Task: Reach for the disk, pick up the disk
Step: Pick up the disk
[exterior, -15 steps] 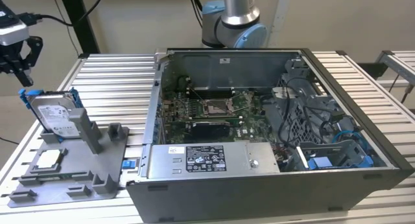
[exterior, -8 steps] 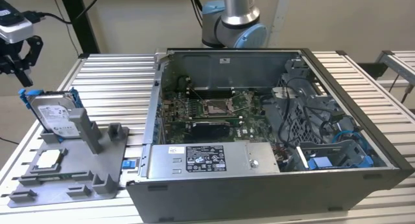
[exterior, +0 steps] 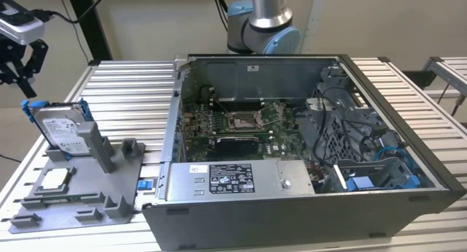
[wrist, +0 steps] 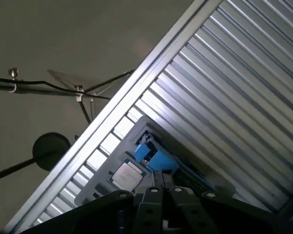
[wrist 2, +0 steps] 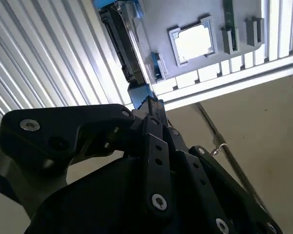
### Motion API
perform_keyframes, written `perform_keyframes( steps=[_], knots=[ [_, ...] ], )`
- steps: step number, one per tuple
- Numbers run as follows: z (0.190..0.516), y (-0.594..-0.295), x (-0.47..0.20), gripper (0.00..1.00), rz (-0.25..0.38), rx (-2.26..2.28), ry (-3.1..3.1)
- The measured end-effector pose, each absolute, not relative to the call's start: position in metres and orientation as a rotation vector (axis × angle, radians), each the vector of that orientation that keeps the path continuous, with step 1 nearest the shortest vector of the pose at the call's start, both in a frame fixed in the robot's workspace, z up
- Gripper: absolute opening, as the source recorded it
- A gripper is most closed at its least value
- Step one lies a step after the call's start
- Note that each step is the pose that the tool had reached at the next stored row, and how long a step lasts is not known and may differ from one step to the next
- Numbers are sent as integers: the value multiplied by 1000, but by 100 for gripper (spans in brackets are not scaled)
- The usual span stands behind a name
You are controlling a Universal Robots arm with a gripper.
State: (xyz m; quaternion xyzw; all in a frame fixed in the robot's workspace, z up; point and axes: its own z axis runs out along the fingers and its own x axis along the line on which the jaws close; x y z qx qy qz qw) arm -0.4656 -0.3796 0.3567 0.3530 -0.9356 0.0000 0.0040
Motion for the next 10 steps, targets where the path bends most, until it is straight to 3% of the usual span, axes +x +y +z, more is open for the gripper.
perform_keyframes(
  steps=[10],
  knots=[
    [357,-380,-466,0,22,1343,-2827]
  ],
)
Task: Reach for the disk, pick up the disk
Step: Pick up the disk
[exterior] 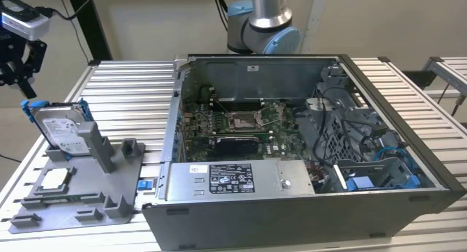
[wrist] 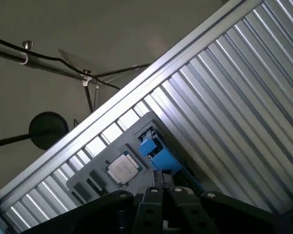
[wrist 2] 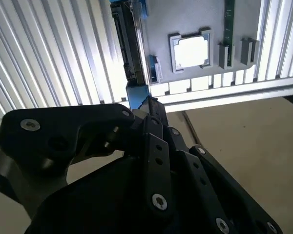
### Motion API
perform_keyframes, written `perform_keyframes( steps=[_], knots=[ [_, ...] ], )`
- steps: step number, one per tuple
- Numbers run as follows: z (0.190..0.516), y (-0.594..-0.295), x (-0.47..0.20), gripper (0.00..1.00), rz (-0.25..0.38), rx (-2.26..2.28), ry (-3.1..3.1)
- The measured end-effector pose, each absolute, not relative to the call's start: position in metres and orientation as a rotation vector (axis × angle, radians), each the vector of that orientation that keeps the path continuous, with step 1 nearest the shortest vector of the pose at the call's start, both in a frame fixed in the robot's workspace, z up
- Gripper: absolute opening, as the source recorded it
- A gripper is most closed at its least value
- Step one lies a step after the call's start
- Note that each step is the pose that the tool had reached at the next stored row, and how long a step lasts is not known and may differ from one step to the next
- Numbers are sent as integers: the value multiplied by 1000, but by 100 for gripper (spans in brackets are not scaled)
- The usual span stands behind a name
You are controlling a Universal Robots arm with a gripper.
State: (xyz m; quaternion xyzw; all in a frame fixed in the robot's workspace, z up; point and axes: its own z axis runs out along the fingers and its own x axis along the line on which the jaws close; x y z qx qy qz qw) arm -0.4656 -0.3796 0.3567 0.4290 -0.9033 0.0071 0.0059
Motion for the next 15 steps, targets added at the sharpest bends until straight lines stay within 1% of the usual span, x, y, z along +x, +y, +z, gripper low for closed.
perform_keyframes(
  steps=[15],
  knots=[
    [357,-380,-466,0,53,1672,-2639]
  ],
)
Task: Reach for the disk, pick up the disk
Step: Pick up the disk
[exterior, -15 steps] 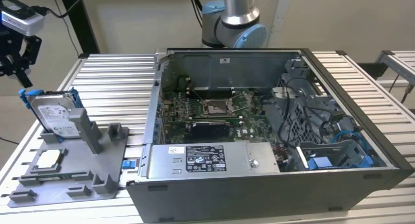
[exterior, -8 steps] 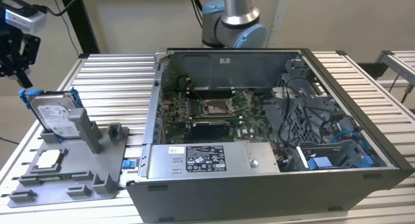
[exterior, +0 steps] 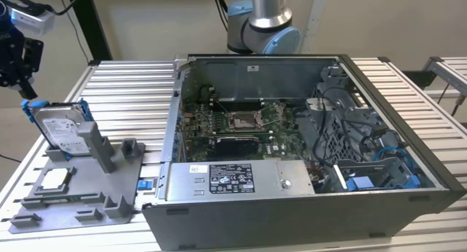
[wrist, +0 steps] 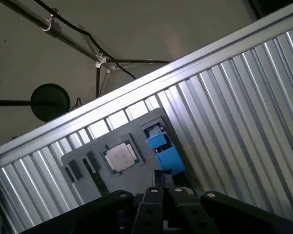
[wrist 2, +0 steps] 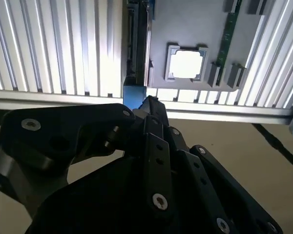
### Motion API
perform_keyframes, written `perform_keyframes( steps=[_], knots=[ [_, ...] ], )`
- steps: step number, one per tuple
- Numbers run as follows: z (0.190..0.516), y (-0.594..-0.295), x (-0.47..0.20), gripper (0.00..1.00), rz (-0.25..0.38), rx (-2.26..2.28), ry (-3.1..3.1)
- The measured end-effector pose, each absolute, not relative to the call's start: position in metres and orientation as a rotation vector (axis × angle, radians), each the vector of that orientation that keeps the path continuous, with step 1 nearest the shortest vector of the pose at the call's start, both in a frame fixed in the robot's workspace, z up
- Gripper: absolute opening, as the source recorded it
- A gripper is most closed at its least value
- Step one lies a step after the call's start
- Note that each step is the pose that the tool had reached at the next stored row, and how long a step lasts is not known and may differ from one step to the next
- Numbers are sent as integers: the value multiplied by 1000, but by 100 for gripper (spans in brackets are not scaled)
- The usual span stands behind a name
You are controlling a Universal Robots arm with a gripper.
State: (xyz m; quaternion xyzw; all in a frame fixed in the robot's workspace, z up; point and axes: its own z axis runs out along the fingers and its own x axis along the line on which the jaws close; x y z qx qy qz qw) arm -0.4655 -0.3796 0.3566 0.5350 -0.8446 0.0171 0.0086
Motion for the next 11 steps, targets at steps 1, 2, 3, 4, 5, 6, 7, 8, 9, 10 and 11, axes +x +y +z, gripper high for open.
perform_keyframes(
  steps=[1,2,3,4,5,6,7,8,9,10,11],
  knots=[
    [357,-380,-466,0,54,1695,-2624],
    [357,-380,-466,0,54,1719,-2609],
    [357,-380,-466,0,55,1743,-2593],
    [357,-380,-466,0,55,1767,-2577],
    [357,-380,-466,0,56,1788,-2563],
    [357,-379,-466,0,56,1806,-2551],
    [357,-379,-466,0,56,1819,-2542],
    [357,-379,-466,0,56,1834,-2531],
    [356,-379,-466,0,56,1846,-2523],
    [356,-379,-466,0,52,1858,-2516],
    [356,-379,-466,0,43,1870,-2513]
  ],
)
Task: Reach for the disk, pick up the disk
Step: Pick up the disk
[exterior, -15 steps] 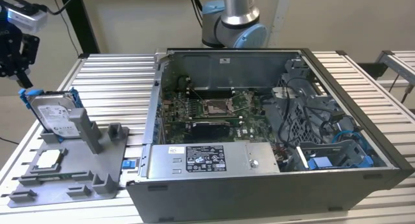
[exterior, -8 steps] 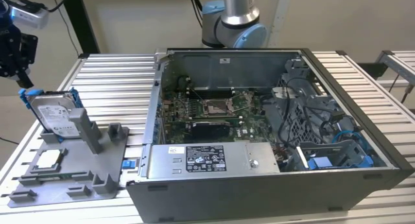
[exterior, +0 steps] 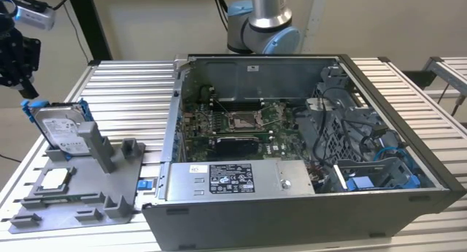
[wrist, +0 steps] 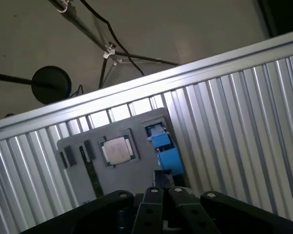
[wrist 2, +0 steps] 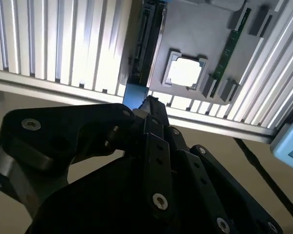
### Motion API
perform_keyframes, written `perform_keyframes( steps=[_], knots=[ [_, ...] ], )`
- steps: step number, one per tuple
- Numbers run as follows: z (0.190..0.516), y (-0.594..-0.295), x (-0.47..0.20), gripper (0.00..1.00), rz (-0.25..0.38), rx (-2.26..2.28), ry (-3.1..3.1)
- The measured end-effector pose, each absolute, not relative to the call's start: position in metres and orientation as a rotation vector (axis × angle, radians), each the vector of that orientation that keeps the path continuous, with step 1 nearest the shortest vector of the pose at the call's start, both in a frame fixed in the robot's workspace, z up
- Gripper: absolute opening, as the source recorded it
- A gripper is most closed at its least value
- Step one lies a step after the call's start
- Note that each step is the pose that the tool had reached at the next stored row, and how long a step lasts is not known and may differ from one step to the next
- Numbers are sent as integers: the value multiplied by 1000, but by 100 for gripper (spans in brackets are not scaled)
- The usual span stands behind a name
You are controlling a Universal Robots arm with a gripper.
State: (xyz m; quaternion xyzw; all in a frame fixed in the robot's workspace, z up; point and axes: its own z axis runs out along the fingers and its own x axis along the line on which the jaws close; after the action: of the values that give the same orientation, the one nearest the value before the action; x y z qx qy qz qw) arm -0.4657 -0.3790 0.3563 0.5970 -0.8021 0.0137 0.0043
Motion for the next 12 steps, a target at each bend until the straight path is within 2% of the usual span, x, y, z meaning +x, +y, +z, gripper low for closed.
perform_keyframes(
  steps=[6,12],
  knots=[
    [355,-379,-466,0,-24,1955,-2486],
    [353,-379,-466,0,-32,2074,-2381]
  ],
)
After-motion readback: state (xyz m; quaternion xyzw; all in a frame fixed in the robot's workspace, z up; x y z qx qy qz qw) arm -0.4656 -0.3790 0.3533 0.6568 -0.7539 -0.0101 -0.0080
